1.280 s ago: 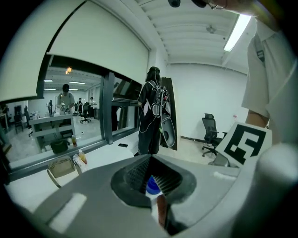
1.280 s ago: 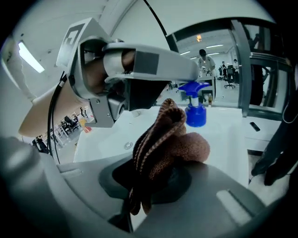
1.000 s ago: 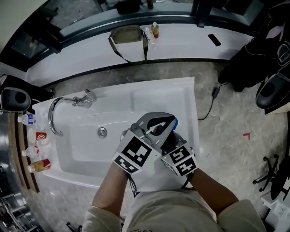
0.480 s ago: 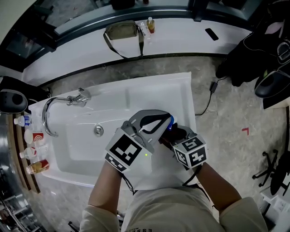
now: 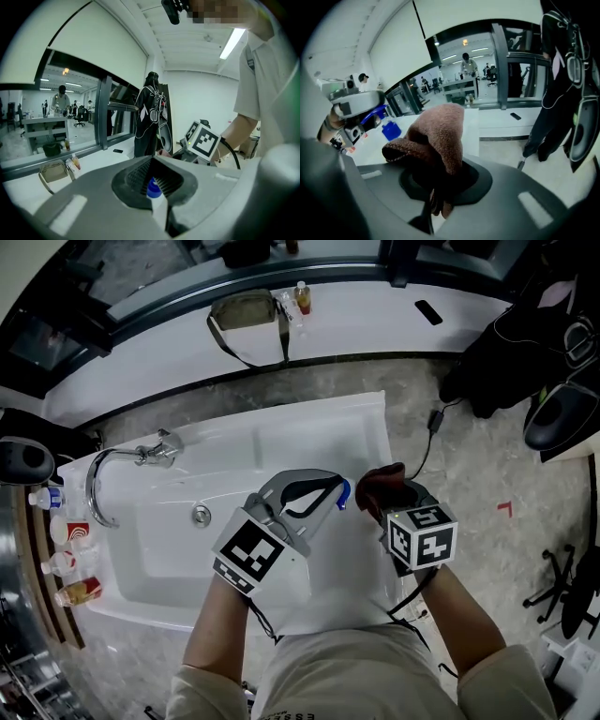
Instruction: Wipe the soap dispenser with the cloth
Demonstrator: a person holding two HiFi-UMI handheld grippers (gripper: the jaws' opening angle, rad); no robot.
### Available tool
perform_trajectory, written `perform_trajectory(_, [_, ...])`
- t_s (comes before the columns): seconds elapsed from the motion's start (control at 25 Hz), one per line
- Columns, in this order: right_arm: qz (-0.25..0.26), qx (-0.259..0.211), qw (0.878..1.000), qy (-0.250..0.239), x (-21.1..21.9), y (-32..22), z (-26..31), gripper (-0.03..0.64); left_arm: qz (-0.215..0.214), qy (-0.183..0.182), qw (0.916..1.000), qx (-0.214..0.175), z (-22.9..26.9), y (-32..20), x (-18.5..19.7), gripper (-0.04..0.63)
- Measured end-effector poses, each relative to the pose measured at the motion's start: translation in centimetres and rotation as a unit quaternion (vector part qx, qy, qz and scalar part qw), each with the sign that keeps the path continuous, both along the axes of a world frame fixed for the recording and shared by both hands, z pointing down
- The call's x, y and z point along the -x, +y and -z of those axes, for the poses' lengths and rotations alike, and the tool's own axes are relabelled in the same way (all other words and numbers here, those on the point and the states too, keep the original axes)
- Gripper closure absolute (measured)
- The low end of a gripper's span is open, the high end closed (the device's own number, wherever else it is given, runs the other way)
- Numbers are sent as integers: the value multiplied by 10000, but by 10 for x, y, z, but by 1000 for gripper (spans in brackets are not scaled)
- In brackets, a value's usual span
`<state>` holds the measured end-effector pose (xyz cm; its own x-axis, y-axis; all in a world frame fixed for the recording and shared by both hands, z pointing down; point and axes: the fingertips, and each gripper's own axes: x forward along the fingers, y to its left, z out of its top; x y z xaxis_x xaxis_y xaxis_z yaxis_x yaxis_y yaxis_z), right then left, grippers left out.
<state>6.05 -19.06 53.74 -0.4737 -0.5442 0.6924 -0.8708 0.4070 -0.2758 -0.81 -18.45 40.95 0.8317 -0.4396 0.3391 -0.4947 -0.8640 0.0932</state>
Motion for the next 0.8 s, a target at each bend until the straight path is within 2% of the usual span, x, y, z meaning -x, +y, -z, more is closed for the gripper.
perform_trajectory(0.08, [-267,72,9996,-64,-2,-9,0,534,4,6,10000,-16,1,0,0,595])
perform_trajectory(0.12, [-247,169,9995,-115,4,-9,-4,534,2,7,10000,-26,1,1,0,595])
perform_trajectory(0.44, [610,1024,9929,20,45,33,-44,535,48,124,9999,1,1,-2,-1,595])
perform_trajectory(0.64, [831,1049,9905,313,53,46,-48,534,39,222,9997,52,2,0,-4,595])
perform_trajectory(0.8, [1235,1094,9863,15,77,64,-47,534,24,220,9997,32,1,2,-6,595])
